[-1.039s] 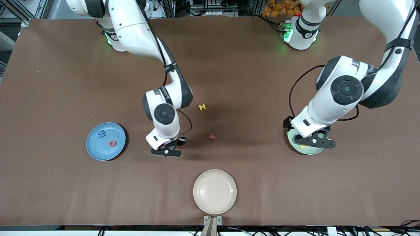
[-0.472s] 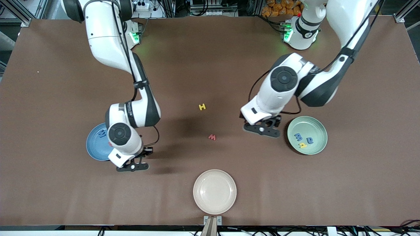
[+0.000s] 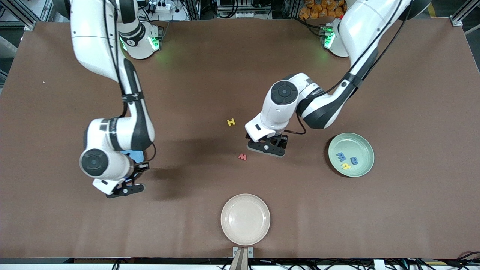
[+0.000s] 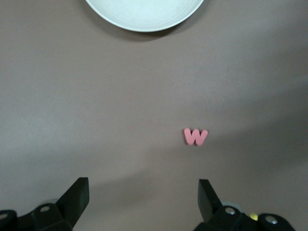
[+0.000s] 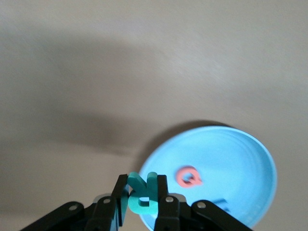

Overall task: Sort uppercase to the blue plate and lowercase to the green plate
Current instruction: 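Carry the R to the blue plate while the left gripper reaches the w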

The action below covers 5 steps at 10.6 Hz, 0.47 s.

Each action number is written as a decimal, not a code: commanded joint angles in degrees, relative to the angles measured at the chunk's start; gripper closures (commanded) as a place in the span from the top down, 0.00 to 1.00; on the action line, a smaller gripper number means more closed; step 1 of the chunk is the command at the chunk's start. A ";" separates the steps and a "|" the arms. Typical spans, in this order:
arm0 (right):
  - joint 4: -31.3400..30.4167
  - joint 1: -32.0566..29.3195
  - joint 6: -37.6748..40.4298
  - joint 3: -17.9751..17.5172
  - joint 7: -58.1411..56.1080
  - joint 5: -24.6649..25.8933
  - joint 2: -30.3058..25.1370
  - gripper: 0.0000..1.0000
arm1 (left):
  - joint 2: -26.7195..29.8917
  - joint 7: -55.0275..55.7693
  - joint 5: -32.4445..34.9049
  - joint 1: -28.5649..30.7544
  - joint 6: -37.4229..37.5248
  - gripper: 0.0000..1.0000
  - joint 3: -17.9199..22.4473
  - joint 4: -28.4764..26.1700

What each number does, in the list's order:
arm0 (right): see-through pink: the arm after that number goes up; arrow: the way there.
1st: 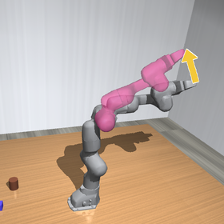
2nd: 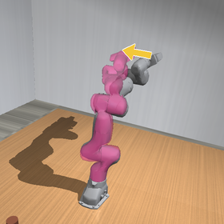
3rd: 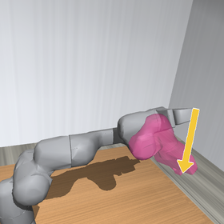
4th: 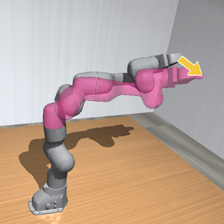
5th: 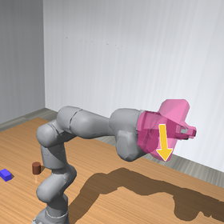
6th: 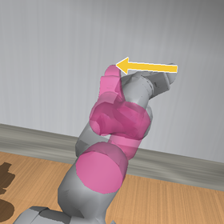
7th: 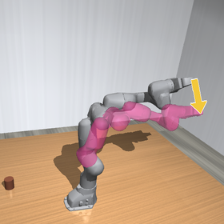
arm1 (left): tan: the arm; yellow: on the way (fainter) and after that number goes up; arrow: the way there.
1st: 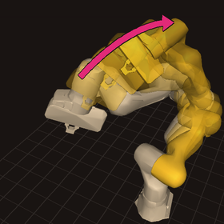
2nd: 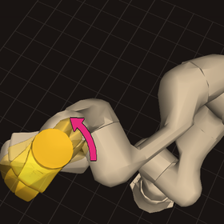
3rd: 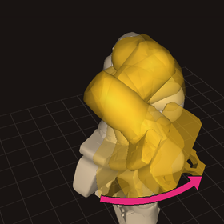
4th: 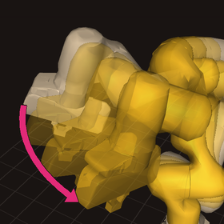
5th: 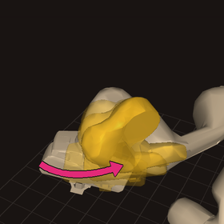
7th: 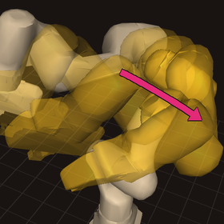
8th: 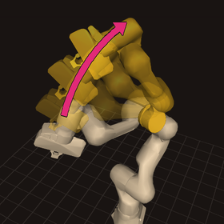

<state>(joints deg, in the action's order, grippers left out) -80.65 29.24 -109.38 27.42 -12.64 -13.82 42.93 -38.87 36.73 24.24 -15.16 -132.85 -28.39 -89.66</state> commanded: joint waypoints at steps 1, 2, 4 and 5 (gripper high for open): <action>-4.94 -2.95 -0.12 -0.88 -6.25 -0.95 -4.06 0.00 | -4.09 3.87 1.25 -7.49 -3.28 1.00 6.31 5.09; -7.83 -2.96 -0.83 -0.79 -6.52 -0.86 -6.25 0.00 | -5.85 5.88 1.25 -9.69 -3.99 1.00 7.90 6.76; -17.56 -2.43 -10.36 -0.79 -8.70 -0.42 -10.13 0.00 | -8.49 10.28 1.25 -11.38 -7.67 1.00 8.62 7.83; -19.70 -2.78 -13.63 -0.88 -12.29 -0.42 -10.14 0.00 | -10.15 10.91 1.25 -12.26 -9.43 1.00 8.62 8.53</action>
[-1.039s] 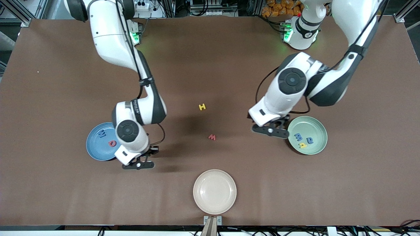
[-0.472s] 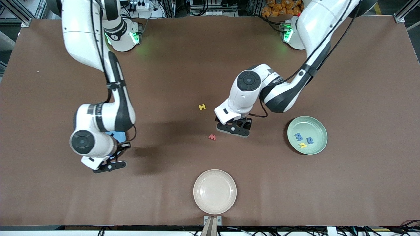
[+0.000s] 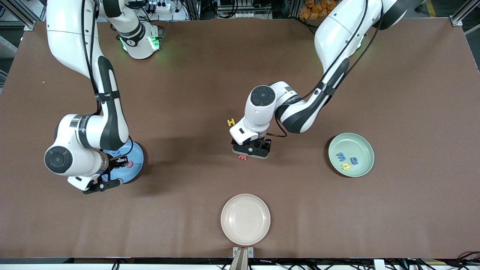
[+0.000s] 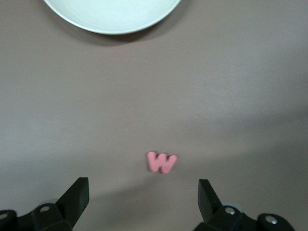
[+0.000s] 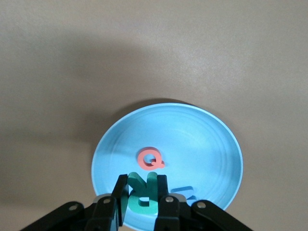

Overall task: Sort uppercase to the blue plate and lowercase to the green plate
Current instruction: 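Release the R on the blue plate while the left gripper grasps the w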

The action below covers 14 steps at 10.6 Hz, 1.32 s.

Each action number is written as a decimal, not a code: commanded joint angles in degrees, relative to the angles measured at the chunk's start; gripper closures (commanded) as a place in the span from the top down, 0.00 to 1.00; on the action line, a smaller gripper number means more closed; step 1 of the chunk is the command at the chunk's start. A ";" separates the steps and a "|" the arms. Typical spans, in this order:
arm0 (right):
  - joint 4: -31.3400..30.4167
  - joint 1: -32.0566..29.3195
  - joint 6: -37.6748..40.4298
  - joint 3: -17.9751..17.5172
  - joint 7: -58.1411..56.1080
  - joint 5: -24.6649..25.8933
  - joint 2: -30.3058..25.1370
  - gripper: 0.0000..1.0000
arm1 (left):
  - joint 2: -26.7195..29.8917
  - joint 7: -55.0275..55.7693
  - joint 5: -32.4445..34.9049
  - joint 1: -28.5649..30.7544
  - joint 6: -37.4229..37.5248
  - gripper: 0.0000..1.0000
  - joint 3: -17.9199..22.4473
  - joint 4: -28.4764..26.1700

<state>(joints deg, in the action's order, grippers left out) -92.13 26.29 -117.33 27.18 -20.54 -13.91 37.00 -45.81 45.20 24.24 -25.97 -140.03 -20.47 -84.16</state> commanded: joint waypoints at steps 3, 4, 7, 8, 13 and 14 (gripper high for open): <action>-8.51 -1.51 -5.11 -0.72 -8.73 -0.59 -3.52 0.00 | -4.55 3.14 1.25 -7.67 -4.03 1.00 7.44 3.57; -8.51 -1.68 -4.67 -0.72 -8.64 -0.68 -3.43 0.53 | -4.81 2.79 1.25 -9.00 -4.11 1.00 8.94 3.56; -8.24 -1.60 -2.55 -0.81 -8.38 -0.86 -3.78 1.00 | -6.56 2.61 1.42 -9.10 -6.66 0.99 9.40 3.56; -7.98 -1.51 -2.38 -0.81 -8.20 -0.86 -4.04 1.00 | -7.09 2.53 1.42 -9.10 -6.75 0.98 9.75 3.56; -6.40 -1.07 -2.73 -0.90 -7.76 -0.95 -3.87 1.00 | -7.10 2.53 0.98 -8.48 -6.84 0.87 9.75 3.56; -6.40 -1.07 -2.73 -0.90 -7.76 -0.95 -3.87 1.00 | -7.10 2.35 0.98 -8.39 -6.84 0.82 9.75 3.56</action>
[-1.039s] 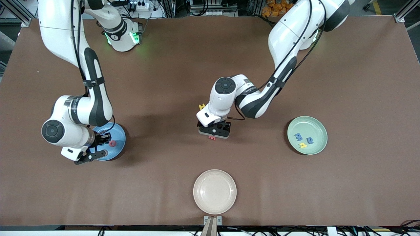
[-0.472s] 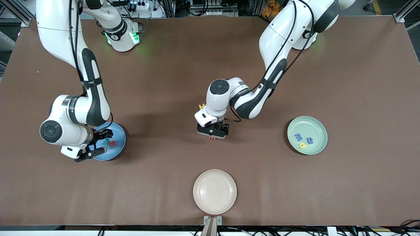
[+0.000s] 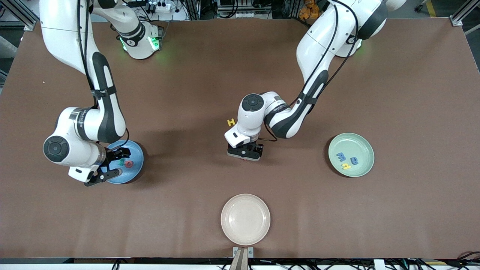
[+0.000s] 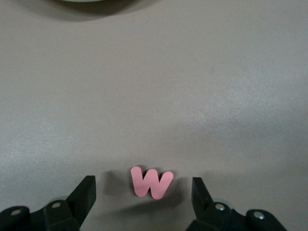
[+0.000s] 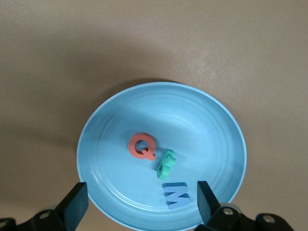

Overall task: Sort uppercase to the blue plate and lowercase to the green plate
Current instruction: 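Release the R on the blue plate while the left gripper grasps the w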

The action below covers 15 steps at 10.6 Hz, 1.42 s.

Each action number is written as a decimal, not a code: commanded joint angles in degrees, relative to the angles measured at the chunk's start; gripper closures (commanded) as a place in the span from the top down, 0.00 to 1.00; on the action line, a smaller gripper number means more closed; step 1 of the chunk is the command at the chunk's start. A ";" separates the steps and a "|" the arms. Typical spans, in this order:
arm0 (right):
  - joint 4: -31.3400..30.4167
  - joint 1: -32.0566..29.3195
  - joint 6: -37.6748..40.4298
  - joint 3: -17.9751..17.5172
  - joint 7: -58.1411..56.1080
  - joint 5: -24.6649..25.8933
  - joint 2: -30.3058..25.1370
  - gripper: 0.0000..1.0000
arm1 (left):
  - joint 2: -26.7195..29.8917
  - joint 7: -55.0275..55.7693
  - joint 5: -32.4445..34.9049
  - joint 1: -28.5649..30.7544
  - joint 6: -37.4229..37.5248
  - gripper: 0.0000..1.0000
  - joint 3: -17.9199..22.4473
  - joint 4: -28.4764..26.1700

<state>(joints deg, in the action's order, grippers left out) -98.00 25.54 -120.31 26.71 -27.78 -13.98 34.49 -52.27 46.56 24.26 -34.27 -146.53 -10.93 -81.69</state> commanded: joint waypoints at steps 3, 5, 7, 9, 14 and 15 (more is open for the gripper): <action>-0.62 -0.22 0.34 -0.52 -0.52 -0.88 -1.26 1.00 | -0.73 0.90 0.79 -0.10 -0.34 0.80 0.21 1.10; -0.62 -0.22 0.34 -0.52 -0.52 -0.88 -1.26 1.00 | -0.73 0.90 0.79 -0.10 -0.43 0.77 0.21 1.10; -0.62 -0.22 0.34 -0.52 -0.52 -0.88 -1.26 1.00 | -0.81 0.81 0.70 -0.10 -0.43 0.76 0.21 1.10; -0.62 -0.22 0.34 -0.52 -0.52 -0.88 -1.18 1.00 | -1.16 0.81 0.79 -0.10 -0.51 0.75 0.21 1.10; -0.62 -0.49 0.25 -0.52 -0.52 -0.88 -0.91 1.00 | -1.34 0.81 0.79 -0.10 -0.51 0.56 0.21 1.10; -0.62 -0.57 0.25 -0.52 -0.52 -0.88 -0.91 1.00 | -1.34 0.81 0.79 -0.10 -0.51 0.49 0.21 1.10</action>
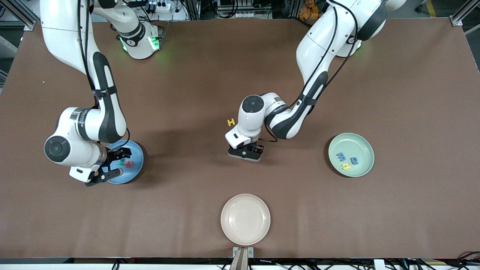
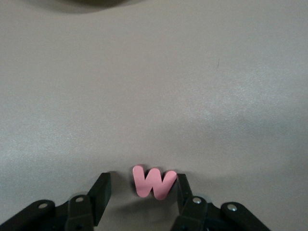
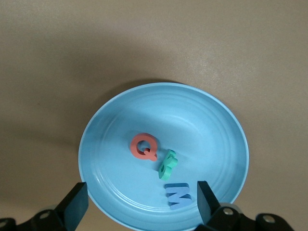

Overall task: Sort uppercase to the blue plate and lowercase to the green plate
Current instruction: 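Release the R on the blue plate while the left gripper grasps the w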

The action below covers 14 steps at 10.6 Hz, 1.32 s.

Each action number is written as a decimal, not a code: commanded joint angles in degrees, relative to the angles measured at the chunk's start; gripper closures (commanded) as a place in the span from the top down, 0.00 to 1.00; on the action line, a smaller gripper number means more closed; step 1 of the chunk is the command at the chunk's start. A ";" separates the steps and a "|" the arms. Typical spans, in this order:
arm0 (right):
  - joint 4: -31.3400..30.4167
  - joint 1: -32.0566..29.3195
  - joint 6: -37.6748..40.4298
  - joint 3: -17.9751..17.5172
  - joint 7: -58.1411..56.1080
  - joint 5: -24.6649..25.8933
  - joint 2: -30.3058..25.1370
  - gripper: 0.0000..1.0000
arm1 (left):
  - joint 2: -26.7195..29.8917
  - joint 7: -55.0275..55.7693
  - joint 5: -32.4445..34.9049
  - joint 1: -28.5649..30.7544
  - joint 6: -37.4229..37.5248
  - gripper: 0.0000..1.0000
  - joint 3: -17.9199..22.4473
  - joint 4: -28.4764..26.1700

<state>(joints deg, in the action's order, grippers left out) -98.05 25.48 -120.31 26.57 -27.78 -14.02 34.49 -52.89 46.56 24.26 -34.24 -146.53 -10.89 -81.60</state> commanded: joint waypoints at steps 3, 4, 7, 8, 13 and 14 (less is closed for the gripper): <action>-0.56 -0.25 0.34 -0.38 -0.52 -0.84 -0.91 1.00 | -0.72 0.81 0.70 0.32 -0.51 0.40 0.16 1.01; -0.56 -0.34 0.34 -0.38 -0.52 -0.84 -0.91 1.00 | -0.72 0.81 0.70 0.32 -0.51 0.37 0.16 1.01; -0.56 -0.17 0.61 -0.38 0.01 -0.84 -1.18 1.00 | -0.64 0.98 0.70 0.32 -0.51 0.35 0.16 1.01; -0.56 -0.17 0.61 -0.38 0.01 -0.84 -1.26 1.00 | -0.55 0.98 0.70 0.32 -0.51 0.32 0.16 1.01; -0.74 2.47 1.57 -0.47 4.92 -0.84 -1.70 1.00 | -0.02 1.25 0.44 0.32 -0.43 0.08 0.16 0.92; -0.74 2.47 1.66 -0.47 5.02 -0.84 -1.70 1.00 | 0.33 1.34 0.35 0.32 -0.43 0.01 0.16 0.92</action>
<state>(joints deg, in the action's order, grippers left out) -98.02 28.09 -119.66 26.38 -23.81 -14.34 34.46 -52.86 46.57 24.26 -33.93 -146.56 -10.78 -81.08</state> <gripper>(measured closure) 0.000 0.608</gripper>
